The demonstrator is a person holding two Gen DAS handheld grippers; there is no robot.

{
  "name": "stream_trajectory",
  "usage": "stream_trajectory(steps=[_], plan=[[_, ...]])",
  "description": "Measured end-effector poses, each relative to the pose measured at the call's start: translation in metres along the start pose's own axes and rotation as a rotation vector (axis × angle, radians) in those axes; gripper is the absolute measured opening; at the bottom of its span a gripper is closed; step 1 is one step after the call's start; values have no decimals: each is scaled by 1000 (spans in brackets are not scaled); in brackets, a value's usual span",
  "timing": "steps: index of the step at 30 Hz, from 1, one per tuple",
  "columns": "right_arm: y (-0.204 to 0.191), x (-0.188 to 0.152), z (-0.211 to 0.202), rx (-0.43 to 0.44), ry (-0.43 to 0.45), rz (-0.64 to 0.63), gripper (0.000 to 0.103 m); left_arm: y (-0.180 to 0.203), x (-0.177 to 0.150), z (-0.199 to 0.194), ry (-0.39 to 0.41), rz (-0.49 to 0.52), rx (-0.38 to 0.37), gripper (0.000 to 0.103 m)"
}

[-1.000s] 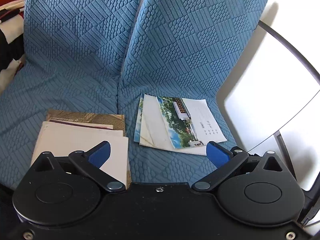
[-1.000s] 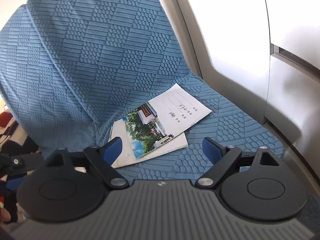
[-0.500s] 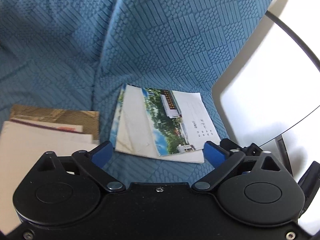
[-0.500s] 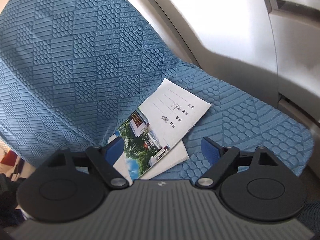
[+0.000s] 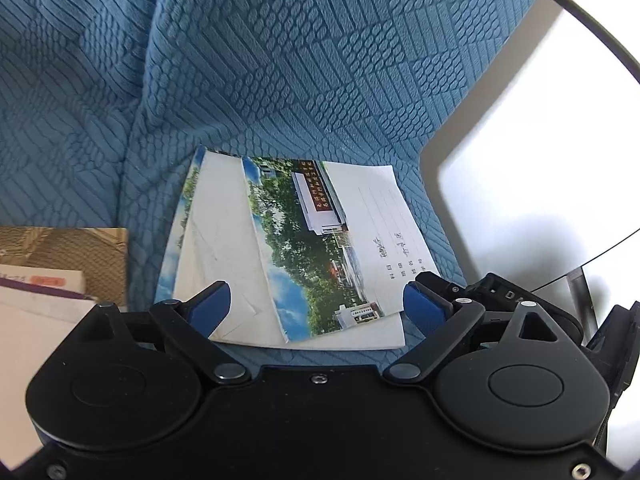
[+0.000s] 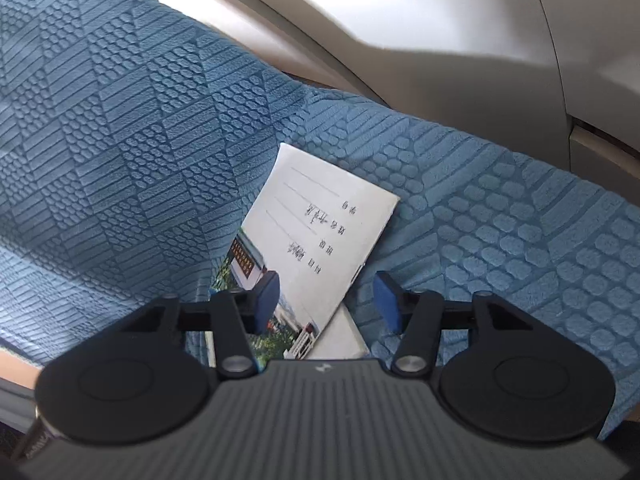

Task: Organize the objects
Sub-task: 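Lower both open tools onto the edge of the photo postcards, then close the right tool on the postcards while the left tool pinches them too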

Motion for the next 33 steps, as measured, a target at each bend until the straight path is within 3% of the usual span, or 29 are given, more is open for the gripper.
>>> stream_trajectory(steps=[7, 11, 15, 19, 23, 29, 33], plan=[[-2, 2, 5, -50, 37, -10, 30, 8, 0, 13, -25, -7, -28, 93], [3, 5, 9, -70, 49, 17, 9, 13, -1, 15, -41, -40, -84, 93], [7, 6, 10, -39, 54, 34, 8, 10, 0, 15, -55, -160, -218, 93], [9, 7, 9, 40, 47, 72, 6, 5, -2, 24, -91, -275, -306, 93], [9, 7, 6, 106, 30, 100, 5, -5, -12, 40, -146, -437, -456, 93], [11, 7, 1, 184, 5, 149, 4, -18, -29, 65, -176, -610, -487, 92], [15, 5, -6, 225, -5, 182, 4, -26, -36, 82, -194, -700, -515, 78]])
Point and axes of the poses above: each gripper's, at about its wrist camera, not at the fingertips, and z roughly the way its jaws point, y to its right, x to its top, the point moved 1 cm from there along z, roughly the way its jaws point, and after that the axes turned 4 degrees about -x, right-handed, at the moved point
